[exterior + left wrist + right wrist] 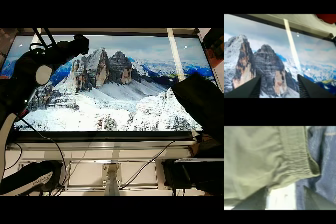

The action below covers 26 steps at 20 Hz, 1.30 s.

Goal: Fold the clothes and pants, and hang the long-sleeved shirts on hangers.

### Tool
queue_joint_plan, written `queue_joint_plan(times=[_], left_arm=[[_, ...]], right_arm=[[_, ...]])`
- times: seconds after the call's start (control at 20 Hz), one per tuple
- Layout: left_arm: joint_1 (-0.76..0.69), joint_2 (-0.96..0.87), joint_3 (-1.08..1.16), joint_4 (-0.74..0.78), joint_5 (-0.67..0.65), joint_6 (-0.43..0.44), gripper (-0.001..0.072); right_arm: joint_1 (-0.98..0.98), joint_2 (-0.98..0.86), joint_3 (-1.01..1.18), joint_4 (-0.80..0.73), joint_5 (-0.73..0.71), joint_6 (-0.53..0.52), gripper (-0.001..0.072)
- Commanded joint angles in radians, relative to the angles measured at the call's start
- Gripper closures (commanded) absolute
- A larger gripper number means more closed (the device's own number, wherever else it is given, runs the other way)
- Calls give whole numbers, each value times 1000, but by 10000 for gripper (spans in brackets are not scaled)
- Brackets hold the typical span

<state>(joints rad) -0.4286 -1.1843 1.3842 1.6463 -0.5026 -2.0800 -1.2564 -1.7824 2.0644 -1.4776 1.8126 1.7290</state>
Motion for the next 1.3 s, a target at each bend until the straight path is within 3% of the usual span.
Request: queue_joint_plan(times=[0.0,0.05,0.1,0.2,0.3,0.45,0.65,1.0,1.25], left_arm=[[9,3,0,5,0,108,507],[17,13,0,4,-2,134,650],[22,28,1,4,-11,154,694],[43,80,1,4,-74,185,695],[72,143,1,4,-182,185,695],[105,243,1,4,-341,185,695],[119,346,1,8,-444,185,695],[119,432,0,6,-453,184,695],[119,430,0,6,-453,184,695]], right_arm=[[21,59,40,344,-80,-1,665],[39,79,21,512,-109,-23,678],[66,92,11,646,-126,-26,678],[156,110,10,847,-143,-34,679],[283,125,10,943,-158,-39,679],[511,133,10,976,-163,-39,679],[786,132,10,963,-185,-40,679],[1049,130,10,917,-344,-41,677],[1116,130,10,917,-359,-41,676]])
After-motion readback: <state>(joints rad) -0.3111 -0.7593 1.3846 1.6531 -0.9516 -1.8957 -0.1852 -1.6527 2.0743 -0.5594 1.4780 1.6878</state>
